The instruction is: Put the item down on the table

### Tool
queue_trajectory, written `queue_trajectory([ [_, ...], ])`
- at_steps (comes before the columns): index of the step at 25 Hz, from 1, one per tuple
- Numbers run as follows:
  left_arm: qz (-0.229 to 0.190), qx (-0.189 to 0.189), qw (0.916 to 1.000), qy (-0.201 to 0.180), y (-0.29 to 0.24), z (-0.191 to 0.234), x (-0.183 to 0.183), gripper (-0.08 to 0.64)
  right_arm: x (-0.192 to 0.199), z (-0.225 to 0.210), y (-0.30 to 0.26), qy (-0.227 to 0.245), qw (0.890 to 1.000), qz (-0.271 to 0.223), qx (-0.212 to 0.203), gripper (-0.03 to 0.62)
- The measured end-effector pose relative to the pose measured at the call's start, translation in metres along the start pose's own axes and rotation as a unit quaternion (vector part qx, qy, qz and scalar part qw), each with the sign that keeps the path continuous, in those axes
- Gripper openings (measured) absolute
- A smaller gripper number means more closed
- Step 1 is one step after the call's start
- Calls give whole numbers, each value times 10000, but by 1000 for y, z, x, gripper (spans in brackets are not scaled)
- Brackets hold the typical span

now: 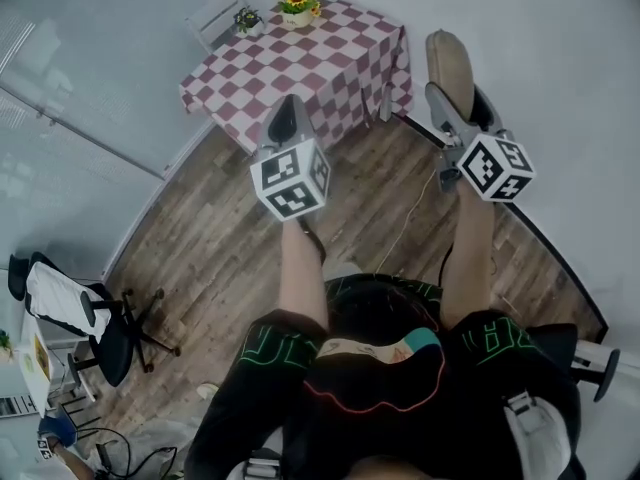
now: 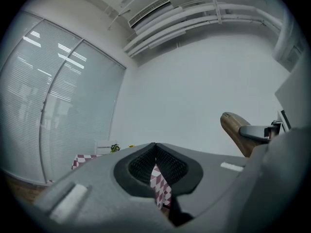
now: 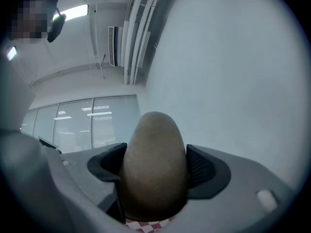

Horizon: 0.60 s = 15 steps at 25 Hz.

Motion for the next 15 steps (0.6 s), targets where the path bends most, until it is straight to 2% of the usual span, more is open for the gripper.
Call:
queue_trajectory([
  [8,-340,-20,9994,-58,-13,-7,-26,9,-23,-6,0,18,9997,-208,-109,383],
  [15,-277,-23,9996,-6,-14,-12,-21,9,-26,-17,2,-206,9992,-209,-276,383],
])
Point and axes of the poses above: the fingertips, and each gripper's own axes: y backward along the fingers, z to its left, x out of its underside, the point moved 9 cm from there along y, backward along the fingers, and after that the axes turned 10 degrees about -y, right-handed, at the moved point
